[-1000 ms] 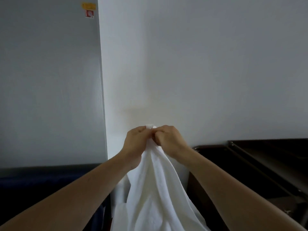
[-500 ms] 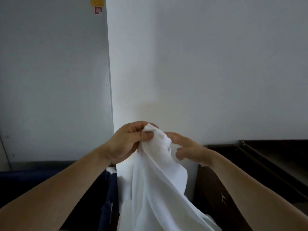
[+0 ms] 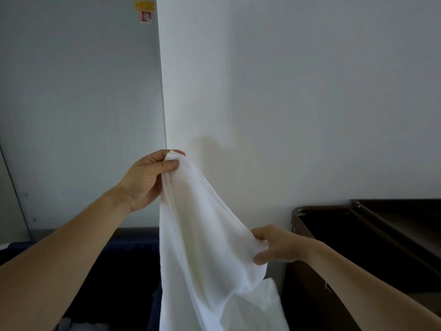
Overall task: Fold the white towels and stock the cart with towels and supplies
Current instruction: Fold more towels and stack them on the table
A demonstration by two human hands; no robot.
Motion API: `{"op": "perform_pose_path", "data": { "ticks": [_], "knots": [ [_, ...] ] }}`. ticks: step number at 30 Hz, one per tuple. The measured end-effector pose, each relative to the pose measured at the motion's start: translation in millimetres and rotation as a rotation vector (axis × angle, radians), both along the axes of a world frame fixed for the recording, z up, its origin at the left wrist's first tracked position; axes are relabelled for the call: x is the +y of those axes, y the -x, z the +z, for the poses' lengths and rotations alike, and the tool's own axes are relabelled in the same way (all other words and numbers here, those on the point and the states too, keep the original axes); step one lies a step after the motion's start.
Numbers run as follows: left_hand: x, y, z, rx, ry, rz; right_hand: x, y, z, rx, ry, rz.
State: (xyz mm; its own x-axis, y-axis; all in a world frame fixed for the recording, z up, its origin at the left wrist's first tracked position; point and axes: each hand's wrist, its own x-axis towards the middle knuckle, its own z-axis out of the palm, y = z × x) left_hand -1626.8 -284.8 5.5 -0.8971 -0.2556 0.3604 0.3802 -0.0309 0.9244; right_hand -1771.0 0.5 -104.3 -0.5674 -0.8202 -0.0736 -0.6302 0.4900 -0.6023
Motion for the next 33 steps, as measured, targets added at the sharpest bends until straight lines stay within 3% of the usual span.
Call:
{"op": "perform_pose_path", "data": {
  "ticks": [6,10,14,17,19,23,26,29,33],
  "knots": [
    [-10,7,-3,-0.032,0.097,0.105,16,16,-28,0.101,0.007,-0.113],
    [-28,6,-2,-0.08,0.169,0.159,40,28,-3,0.514,-0.041,-0.129],
    [-46,5,0,-0.13,0.241,0.168,51,38,30,0.407,-0.181,-0.157],
    [-44,8,9,-0.092,0.261,0.162,45,35,55,0.451,-0.334,-0.15],
    [-47,10,23,-0.024,0.237,0.244,45,26,73,0.448,-0.169,-0.112],
    [-73,18,65,0.096,0.292,0.517,45,-9,137,0.243,0.455,-0.12],
    [-73,28,112,0.194,0.358,0.66,41,-16,209,0.495,0.699,-0.277],
    [-62,36,149,0.226,0.409,0.71,35,-5,250,0.564,0.733,-0.423],
    [-67,36,152,0.1,0.562,0.678,35,5,261,0.638,0.451,-0.493]
  ]
}}
